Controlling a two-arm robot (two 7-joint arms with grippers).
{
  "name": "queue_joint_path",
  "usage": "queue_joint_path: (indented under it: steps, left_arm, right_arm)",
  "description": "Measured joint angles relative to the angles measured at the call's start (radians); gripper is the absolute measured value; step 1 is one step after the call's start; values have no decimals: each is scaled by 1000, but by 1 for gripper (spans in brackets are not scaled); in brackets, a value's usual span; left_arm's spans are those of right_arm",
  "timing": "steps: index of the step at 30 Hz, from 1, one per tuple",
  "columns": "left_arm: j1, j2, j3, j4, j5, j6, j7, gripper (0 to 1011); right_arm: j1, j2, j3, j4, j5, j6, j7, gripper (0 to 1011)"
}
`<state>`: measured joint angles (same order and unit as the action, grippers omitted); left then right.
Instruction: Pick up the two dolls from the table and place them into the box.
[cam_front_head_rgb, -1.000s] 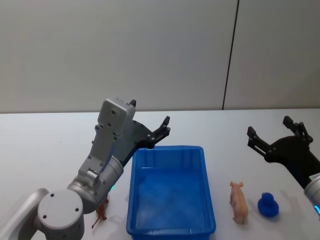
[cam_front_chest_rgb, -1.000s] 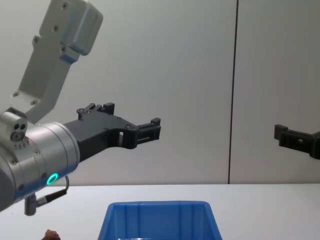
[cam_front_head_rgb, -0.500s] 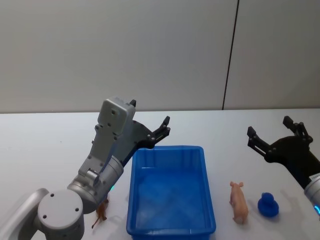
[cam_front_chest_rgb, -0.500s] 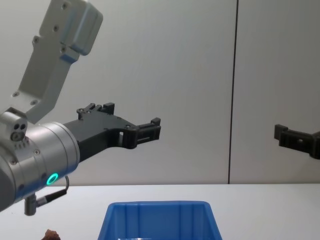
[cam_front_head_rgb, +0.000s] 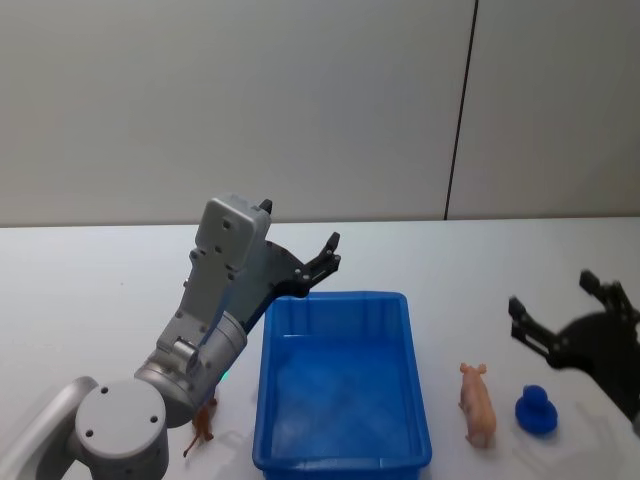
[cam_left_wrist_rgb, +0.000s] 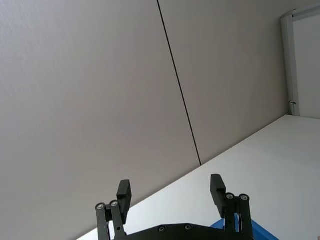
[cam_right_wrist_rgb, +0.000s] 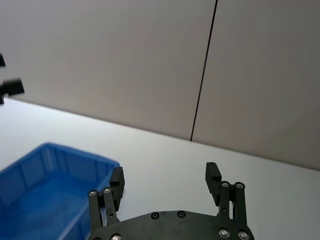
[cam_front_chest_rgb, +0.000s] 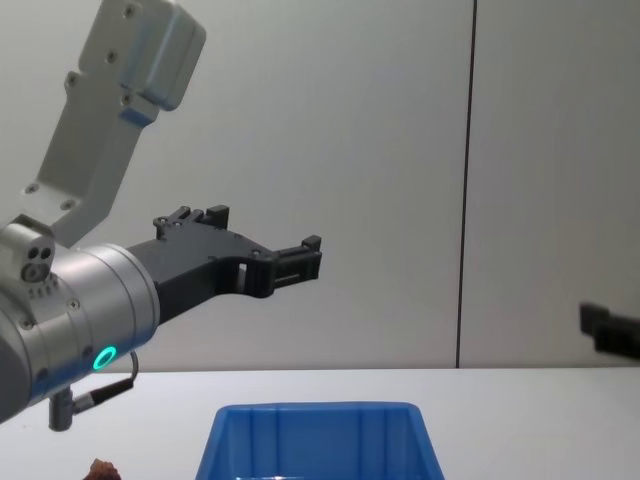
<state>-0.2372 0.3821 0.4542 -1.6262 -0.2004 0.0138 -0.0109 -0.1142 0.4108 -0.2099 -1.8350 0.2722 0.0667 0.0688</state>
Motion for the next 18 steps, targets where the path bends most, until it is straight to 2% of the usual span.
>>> queue_joint_path:
  steps: [1, 10, 18]
  left_arm:
    - [0, 0, 0, 0, 0, 0, 0, 1003]
    - [0, 0, 0, 0, 0, 0, 0, 1003]
    - [0, 0, 0, 0, 0, 0, 0, 1003]
  right_arm:
    - [0, 0, 0, 0, 0, 0, 0, 1001]
    - [-121, 87, 23, -53, 4, 51, -13, 1001]
    - [-166, 122, 30, -38, -16, 91, -15, 1001]
